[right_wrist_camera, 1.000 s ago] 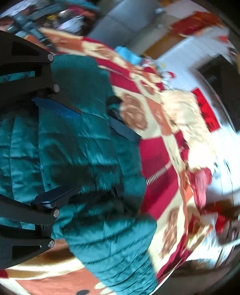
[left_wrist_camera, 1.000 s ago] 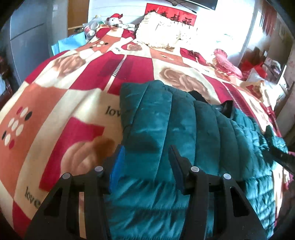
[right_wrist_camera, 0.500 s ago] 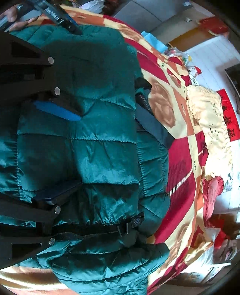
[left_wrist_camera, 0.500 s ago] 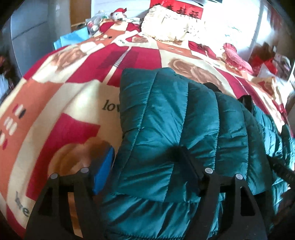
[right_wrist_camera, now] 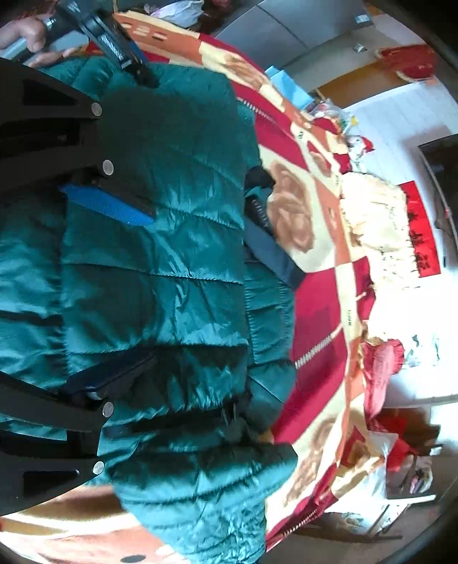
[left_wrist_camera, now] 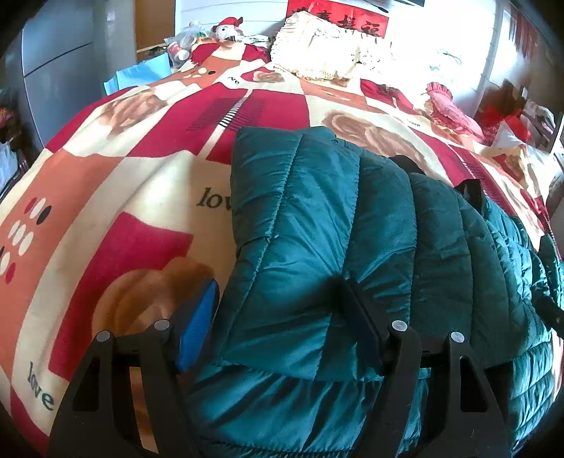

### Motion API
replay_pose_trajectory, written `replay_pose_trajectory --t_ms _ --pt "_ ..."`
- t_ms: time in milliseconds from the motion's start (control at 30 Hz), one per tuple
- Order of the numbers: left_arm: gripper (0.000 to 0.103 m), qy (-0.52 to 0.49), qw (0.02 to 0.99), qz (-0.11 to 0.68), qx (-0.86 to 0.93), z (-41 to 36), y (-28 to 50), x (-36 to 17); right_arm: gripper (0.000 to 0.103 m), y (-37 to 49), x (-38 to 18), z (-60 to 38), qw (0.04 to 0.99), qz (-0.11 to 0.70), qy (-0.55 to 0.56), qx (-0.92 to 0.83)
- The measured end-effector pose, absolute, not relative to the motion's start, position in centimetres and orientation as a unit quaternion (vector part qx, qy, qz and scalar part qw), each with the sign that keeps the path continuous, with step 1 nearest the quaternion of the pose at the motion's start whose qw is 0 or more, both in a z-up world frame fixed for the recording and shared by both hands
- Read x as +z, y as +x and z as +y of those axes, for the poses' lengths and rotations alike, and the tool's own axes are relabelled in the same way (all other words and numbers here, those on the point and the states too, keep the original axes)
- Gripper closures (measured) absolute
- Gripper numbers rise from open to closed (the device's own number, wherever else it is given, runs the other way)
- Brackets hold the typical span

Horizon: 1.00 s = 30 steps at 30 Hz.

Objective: Fold large clothes

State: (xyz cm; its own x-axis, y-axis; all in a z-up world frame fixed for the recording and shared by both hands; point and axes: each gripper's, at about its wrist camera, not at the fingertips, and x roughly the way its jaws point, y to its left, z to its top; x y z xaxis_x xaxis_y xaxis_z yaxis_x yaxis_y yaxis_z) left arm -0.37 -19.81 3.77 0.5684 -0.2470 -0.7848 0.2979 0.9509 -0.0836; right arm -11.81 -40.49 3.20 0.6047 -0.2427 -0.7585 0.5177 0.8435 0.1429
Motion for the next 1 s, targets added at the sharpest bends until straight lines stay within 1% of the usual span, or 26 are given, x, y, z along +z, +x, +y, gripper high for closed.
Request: replay_pose_trajectory --t_ms 33,100,200,267,500,667,1000 --pt "0.029 0.031 0.886 0.437 -0.152 -19.8 -0.4 3.7 0.032 -12.0 3.0 -40.6 0.876 0.391 0.181 -0.217" --pt "0.023 0.036 0.888 0.435 -0.143 -19.9 -0.5 3.7 0.032 -12.0 2.2 -41.1 0.867 0.403 0.183 -0.231" --pt "0.023 0.037 0.886 0.439 -0.144 -19.7 -0.7 3.9 0.032 -11.5 0.3 -41.7 0.854 0.424 0.189 -0.233" --pt "0.023 0.042 0.884 0.441 -0.146 -19.4 -1.3 4.4 0.032 -11.5 0.4 -41.3 0.855 0.423 0.176 -0.241" --pt "0.023 0.028 0.893 0.411 -0.184 -18.6 -4.8 7.6 0.032 -14.0 2.7 -39.8 0.87 0.397 0.174 -0.234" --pt "0.023 0.017 0.883 0.42 -0.209 -19.1 -6.7 8.5 0.032 -15.5 3.7 -38.7 0.872 0.392 0.169 -0.24" --pt "0.023 0.034 0.874 0.418 -0.247 -20.4 -11.4 9.5 0.032 -19.1 4.9 -37.6 0.873 0.382 0.183 -0.243"
